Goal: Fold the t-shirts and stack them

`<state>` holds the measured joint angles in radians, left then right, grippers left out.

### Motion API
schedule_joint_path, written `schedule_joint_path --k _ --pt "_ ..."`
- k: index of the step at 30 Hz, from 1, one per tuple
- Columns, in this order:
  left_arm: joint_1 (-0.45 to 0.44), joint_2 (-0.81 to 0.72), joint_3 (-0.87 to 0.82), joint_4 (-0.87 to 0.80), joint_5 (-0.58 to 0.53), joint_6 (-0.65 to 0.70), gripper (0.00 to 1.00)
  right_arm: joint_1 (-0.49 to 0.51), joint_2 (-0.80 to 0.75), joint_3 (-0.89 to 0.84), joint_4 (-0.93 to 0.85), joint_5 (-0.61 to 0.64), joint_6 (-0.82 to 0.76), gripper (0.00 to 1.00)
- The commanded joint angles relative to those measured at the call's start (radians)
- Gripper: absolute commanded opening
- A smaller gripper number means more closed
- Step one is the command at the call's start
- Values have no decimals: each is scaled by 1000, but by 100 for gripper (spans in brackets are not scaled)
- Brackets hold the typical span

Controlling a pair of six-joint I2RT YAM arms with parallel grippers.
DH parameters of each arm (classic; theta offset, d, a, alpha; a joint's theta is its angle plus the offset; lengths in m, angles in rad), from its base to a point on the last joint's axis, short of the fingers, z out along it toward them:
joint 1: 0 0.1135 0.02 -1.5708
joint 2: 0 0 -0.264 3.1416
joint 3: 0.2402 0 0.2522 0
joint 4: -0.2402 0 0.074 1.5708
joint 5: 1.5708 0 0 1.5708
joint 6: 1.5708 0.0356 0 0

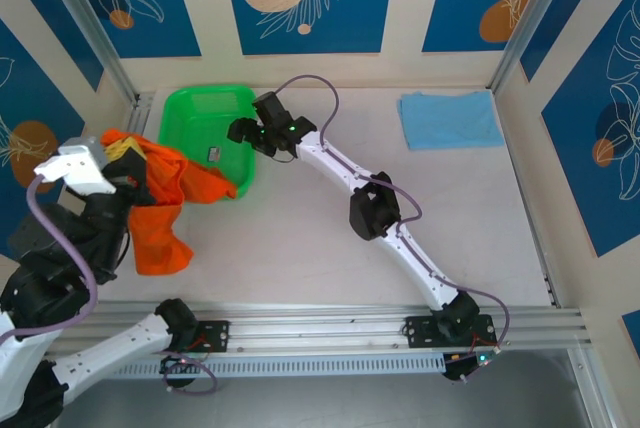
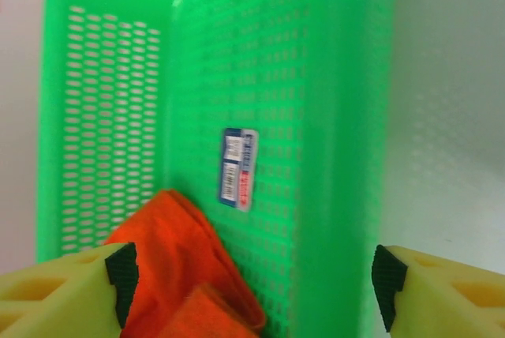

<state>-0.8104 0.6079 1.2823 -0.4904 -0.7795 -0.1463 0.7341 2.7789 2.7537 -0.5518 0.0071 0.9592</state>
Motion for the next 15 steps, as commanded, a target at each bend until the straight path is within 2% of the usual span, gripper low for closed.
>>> schedule_joint_path --k 1,4,7,9,13,15 --pt "15 29 59 46 126 23 0 -6 -62 48 50 -84 25 82" --pt "15 103 183 -41 235 3 0 -10 -172 25 -41 -79 -38 85" --pt "15 184 290 -88 431 -48 0 -22 -336 -94 -134 -9 -103 90" --pt "16 249 358 -99 546 -81 0 -28 -500 -275 -120 34 -158 94" --pt "15 409 521 -171 662 -137 0 -52 -859 -716 66 104 -212 99" --pt "16 478 564 -169 691 -172 0 -99 -1023 -909 124 115 -210 100"
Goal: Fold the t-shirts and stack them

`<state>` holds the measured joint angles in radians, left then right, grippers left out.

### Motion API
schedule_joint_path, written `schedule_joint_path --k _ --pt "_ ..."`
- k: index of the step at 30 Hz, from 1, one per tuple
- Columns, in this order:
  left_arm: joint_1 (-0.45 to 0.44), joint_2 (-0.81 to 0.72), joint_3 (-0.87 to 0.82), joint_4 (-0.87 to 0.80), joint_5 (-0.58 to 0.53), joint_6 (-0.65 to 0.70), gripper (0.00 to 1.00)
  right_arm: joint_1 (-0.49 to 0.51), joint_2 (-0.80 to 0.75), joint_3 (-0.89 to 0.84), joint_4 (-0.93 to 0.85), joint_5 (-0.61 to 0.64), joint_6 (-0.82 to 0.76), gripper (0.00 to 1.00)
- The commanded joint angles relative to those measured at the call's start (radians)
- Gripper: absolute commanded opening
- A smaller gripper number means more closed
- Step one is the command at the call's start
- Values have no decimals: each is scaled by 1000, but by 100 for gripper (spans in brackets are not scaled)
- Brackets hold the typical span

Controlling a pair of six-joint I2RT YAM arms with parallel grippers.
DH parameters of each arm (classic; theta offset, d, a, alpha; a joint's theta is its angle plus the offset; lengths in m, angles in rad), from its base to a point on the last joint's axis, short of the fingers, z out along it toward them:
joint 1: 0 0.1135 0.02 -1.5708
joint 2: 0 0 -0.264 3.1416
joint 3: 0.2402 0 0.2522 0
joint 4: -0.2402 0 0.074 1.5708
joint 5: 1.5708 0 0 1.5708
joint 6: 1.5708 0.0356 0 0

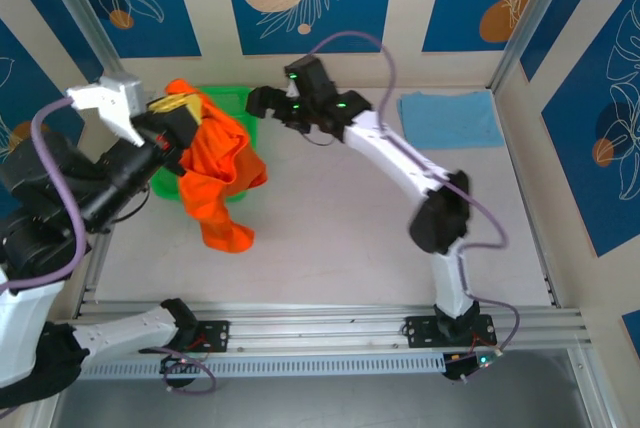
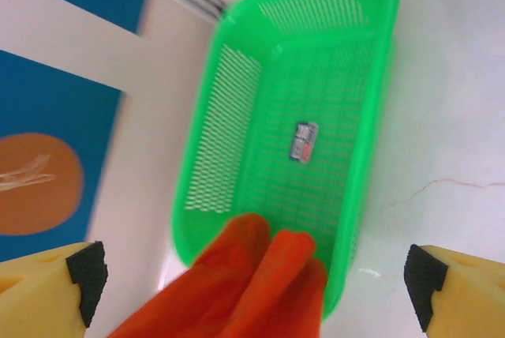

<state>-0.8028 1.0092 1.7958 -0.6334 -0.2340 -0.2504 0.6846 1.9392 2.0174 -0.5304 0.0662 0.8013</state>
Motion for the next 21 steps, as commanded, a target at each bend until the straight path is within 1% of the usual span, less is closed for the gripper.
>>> schedule_joint_path --k 1,4,6,8,9,11,13,15,16,17,19,20,21 --pt "8 103 65 -23 155 -82 0 -78 -248 -255 123 39 -52 100" --pt "7 203 111 3 235 -141 0 -205 -445 -520 214 -93 -55 99" --pt "8 305 187 -26 288 -178 0 -304 -594 -760 419 -310 -60 99" --pt "7 393 225 -35 298 -211 0 -369 -723 -952 585 -463 -52 99" --pt "8 436 235 -31 308 -220 0 -388 -783 -1015 588 -488 -73 99" --pt "9 531 272 -43 333 -244 0 -403 -869 -1064 482 -450 -146 99" --pt "11 643 323 -54 412 -277 0 -430 -928 -1098 408 -434 -191 99" --pt "11 793 446 -127 492 -298 1 -473 -986 -1152 387 -433 -184 99" --pt "11 867 516 -184 511 -291 8 -487 -1003 -1175 384 -430 -176 99" --pt "11 947 608 -268 508 -276 19 -494 -1016 -1196 374 -409 -164 99" --pt "13 1080 753 -426 455 -240 36 -495 -1027 -1221 330 -323 -139 99" --pt "15 1128 806 -487 415 -209 54 -496 -1030 -1236 317 -277 -134 99" --pt "23 1162 841 -542 368 -187 69 -496 -1021 -1254 308 -231 -131 99"
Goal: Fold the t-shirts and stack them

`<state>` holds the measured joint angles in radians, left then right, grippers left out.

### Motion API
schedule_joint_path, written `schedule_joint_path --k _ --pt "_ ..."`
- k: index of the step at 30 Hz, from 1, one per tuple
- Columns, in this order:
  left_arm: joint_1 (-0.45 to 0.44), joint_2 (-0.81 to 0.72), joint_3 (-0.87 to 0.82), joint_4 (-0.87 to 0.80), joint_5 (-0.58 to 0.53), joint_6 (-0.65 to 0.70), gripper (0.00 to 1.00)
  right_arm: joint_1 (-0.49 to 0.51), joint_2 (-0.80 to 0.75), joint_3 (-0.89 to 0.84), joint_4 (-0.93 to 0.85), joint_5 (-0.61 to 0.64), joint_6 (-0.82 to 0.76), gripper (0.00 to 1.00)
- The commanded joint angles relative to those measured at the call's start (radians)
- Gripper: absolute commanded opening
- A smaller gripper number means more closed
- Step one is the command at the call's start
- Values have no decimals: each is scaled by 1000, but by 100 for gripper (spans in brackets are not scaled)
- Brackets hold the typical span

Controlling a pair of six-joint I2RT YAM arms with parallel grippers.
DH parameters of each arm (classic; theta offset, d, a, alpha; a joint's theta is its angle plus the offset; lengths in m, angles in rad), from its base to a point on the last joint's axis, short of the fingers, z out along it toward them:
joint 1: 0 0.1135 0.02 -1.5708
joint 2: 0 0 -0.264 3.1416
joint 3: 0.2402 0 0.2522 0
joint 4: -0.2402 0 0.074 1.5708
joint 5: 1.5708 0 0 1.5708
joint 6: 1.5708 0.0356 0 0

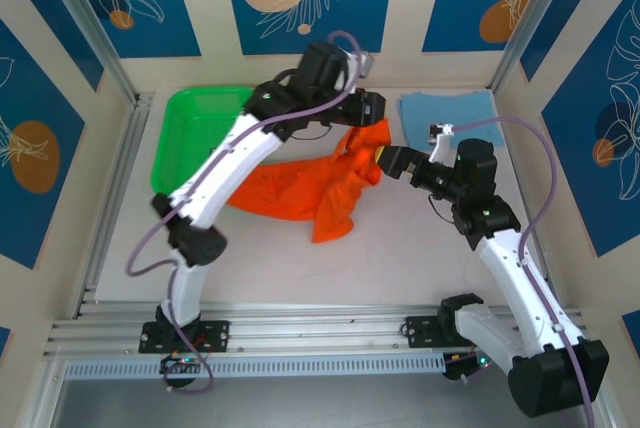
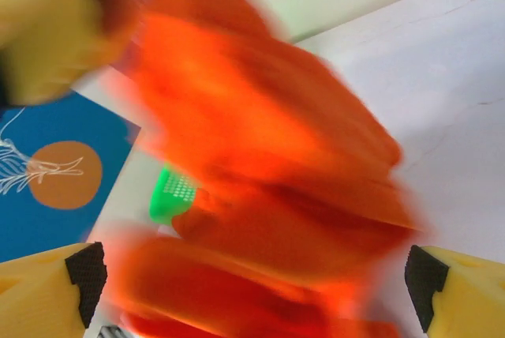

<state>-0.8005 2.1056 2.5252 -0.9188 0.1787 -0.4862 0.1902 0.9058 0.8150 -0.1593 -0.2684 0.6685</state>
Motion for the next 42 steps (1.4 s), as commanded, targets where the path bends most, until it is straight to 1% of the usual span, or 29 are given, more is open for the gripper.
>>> schedule_joint_path --k 1,3,5,9,10,11,13,15,17,18,20,22,25,27,29,30,31,32,34,35,37,38,39,40,41,42 --pt "32 79 115 -286 -79 59 78 -3 24 -59 -72 128 2 99" --pt "63 78 97 -334 -179 83 89 -4 67 -54 -100 158 15 99" --pt "108 52 56 -348 -284 106 92 7 126 -31 -128 155 11 99" --pt "216 8 -56 -357 -511 152 96 61 278 98 -290 223 -14 99" --pt "241 10 -76 -358 -533 165 96 71 313 132 -336 249 -18 99" --pt "268 22 -94 -364 -548 178 95 91 353 171 -384 279 -27 99" --pt "313 63 -107 -392 -512 198 90 134 425 241 -471 321 -54 100" --pt "336 106 -128 -403 -543 229 88 199 494 297 -537 365 -87 100" --pt "348 132 -160 -384 -591 256 88 248 561 340 -583 368 -114 99" --pt "359 149 -163 -379 -577 259 88 270 601 359 -615 375 -124 97" --pt "375 182 -156 -378 -527 265 83 305 659 380 -646 373 -140 94" --pt "380 209 -154 -370 -544 282 80 339 735 404 -670 346 -159 90" --pt "387 246 -154 -358 -579 312 70 398 821 446 -700 374 -177 84" --pt "401 265 -158 -349 -592 318 64 429 862 470 -707 399 -189 84" --pt "417 265 -185 -323 -607 334 55 442 896 484 -711 408 -202 81" --pt "427 263 -205 -304 -616 346 51 440 915 489 -714 409 -207 78" --pt "435 254 -225 -287 -624 360 51 439 927 493 -718 408 -210 74" --pt "445 241 -258 -255 -625 383 48 437 934 494 -718 404 -214 68" --pt "464 223 -307 -209 -637 419 36 436 927 484 -712 390 -217 53" --pt "475 218 -324 -191 -638 442 31 434 917 475 -703 378 -224 43" --pt "498 207 -350 -164 -659 477 23 421 898 456 -683 359 -219 26" --pt "515 196 -369 -141 -665 499 22 412 890 448 -675 344 -219 18" --pt "527 187 -388 -119 -673 519 19 404 883 442 -671 332 -219 12" --pt "540 183 -396 -105 -685 535 14 400 875 437 -665 328 -216 7" --pt "555 182 -400 -91 -701 555 11 395 863 430 -656 327 -211 4" --pt "569 182 -401 -77 -721 577 10 392 847 419 -646 325 -207 1"
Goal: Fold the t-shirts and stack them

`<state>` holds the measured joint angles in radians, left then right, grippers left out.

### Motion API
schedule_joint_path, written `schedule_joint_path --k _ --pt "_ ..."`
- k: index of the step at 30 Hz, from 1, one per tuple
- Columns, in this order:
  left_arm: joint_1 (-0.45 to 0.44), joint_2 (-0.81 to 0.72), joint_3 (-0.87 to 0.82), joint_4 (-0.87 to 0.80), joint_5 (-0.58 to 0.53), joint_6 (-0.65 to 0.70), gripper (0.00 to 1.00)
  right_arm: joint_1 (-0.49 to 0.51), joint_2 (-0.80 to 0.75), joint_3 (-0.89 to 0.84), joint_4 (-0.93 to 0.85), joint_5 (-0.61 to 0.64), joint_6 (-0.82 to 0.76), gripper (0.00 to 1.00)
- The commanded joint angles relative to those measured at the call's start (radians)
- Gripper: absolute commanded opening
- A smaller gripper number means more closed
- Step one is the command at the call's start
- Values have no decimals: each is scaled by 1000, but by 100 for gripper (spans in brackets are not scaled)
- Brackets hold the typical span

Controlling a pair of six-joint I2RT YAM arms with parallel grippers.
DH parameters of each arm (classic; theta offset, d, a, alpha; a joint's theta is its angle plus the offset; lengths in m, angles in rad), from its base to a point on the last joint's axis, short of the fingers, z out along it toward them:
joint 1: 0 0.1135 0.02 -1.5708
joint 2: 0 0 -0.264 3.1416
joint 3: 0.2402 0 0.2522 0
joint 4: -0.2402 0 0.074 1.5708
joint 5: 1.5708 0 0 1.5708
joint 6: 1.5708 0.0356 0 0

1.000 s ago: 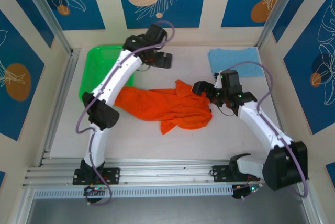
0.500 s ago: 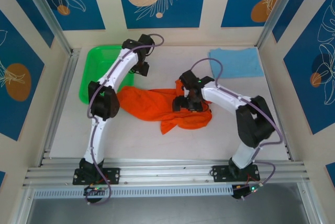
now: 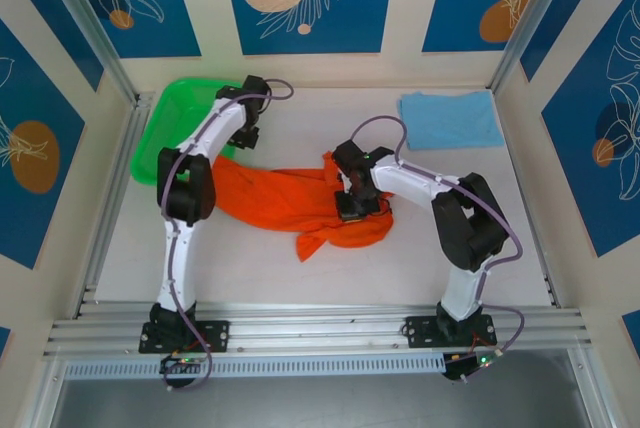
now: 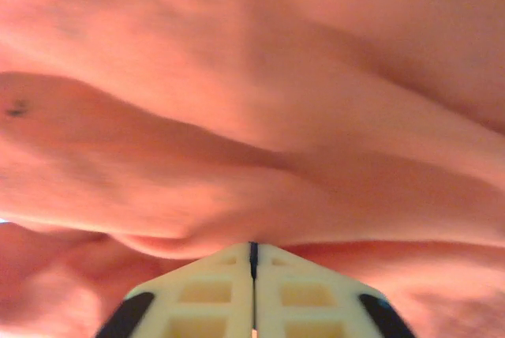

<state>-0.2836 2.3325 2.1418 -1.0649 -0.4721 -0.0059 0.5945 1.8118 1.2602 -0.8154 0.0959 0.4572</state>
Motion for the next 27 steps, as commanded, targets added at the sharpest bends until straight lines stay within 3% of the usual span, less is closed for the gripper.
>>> schedule_joint_path --k 1,9,10,11,12,13,15,21,27 --pt "65 -39 -14 79 -94 110 9 -17 -74 -34 26 -46 10 0" --pt "189 9 73 77 -55 100 8 -107 -228 -149 190 -168 88 0" --pt "194 15 84 73 -45 100 8 -103 -233 -152 203 -178 92 4" --pt "196 21 90 78 -40 105 9 -91 -231 -149 211 -185 93 22" --pt "197 22 90 86 -43 107 9 -68 -216 -137 209 -183 91 49" --pt "198 27 92 93 -49 113 9 -45 -194 -116 196 -173 90 63" --pt "196 50 117 93 -103 124 9 7 -112 -56 171 -160 95 75" --pt "224 111 202 64 -161 119 8 117 88 124 108 -91 151 80" --pt "243 152 292 4 -130 68 51 144 206 227 38 -33 170 78"
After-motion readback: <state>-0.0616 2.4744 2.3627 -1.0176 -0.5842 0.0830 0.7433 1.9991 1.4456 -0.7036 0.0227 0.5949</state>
